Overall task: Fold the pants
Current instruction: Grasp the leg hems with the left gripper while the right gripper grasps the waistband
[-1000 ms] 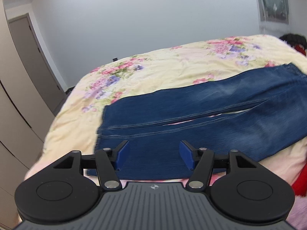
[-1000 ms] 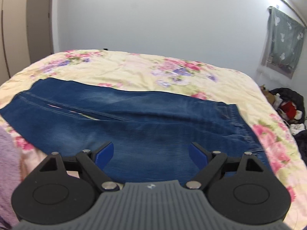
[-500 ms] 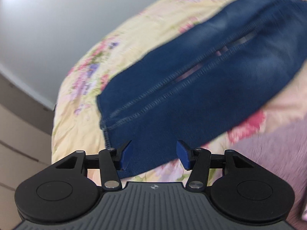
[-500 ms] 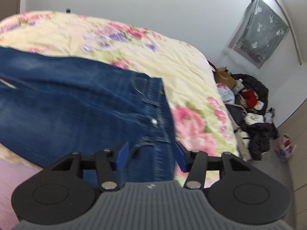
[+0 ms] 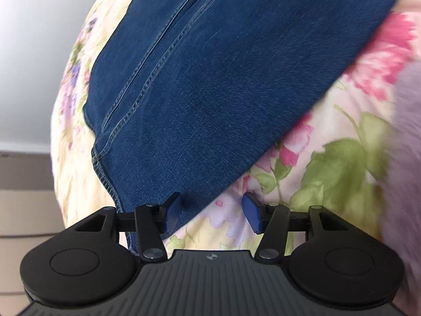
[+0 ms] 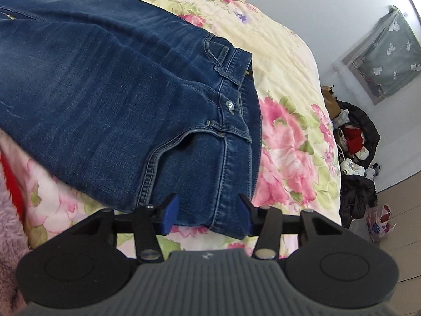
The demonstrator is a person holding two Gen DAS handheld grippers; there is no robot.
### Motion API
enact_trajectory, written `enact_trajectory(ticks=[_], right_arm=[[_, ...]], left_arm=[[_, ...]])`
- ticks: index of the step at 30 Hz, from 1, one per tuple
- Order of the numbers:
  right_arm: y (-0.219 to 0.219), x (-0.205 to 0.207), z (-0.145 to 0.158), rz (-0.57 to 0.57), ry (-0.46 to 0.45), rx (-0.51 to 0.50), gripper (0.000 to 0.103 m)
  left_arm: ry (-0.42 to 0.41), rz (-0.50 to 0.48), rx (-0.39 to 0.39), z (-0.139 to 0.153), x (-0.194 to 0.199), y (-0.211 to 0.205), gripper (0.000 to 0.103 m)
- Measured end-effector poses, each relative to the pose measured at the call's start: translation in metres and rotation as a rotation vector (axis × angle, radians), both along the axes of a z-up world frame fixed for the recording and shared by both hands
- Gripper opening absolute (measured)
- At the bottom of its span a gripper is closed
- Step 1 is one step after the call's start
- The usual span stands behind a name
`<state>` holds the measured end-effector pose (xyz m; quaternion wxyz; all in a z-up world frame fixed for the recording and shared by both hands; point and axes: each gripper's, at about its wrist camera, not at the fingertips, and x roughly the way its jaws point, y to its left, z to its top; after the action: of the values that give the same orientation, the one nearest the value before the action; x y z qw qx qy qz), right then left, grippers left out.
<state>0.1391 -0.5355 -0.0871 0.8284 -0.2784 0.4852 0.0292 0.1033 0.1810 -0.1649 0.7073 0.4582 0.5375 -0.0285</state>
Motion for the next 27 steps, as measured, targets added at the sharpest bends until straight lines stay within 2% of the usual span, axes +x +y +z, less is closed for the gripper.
enact_trajectory(ticks=[1, 3, 5, 6, 11, 15, 22, 27], right_arm=[[0.0, 0.001, -0.001, -0.001, -0.008, -0.002, 0.041], [0.002, 0.002, -0.003, 0.015, -0.025, -0.014, 0.04], [0.006, 0.0, -0.004, 0.051, -0.038, -0.038, 0.038], [0.008, -0.001, -0.004, 0.078, -0.042, -0.045, 0.038], [0.019, -0.013, -0.003, 0.219, -0.043, -0.091, 0.037], [0.022, -0.023, -0.011, 0.297, -0.02, -0.192, 0.033], [0.03, -0.047, -0.034, 0.484, 0.019, -0.325, 0.033], [0.029, -0.064, -0.044, 0.58, 0.019, -0.376, 0.029]], left_arm=[[-0.026, 0.003, 0.01, -0.001, 0.001, -0.003, 0.06], [-0.072, -0.001, 0.008, 0.004, 0.0, -0.005, 0.027], [-0.129, -0.006, 0.009, 0.011, -0.004, -0.008, 0.012], [-0.152, -0.005, 0.003, 0.015, -0.006, -0.008, 0.009], [-0.317, 0.02, -0.007, 0.04, -0.013, -0.014, 0.006], [-0.399, 0.079, -0.054, 0.063, -0.008, -0.02, 0.005], [-0.438, 0.227, -0.14, 0.095, 0.004, -0.025, 0.004], [-0.463, 0.277, -0.15, 0.107, -0.001, -0.033, 0.004]])
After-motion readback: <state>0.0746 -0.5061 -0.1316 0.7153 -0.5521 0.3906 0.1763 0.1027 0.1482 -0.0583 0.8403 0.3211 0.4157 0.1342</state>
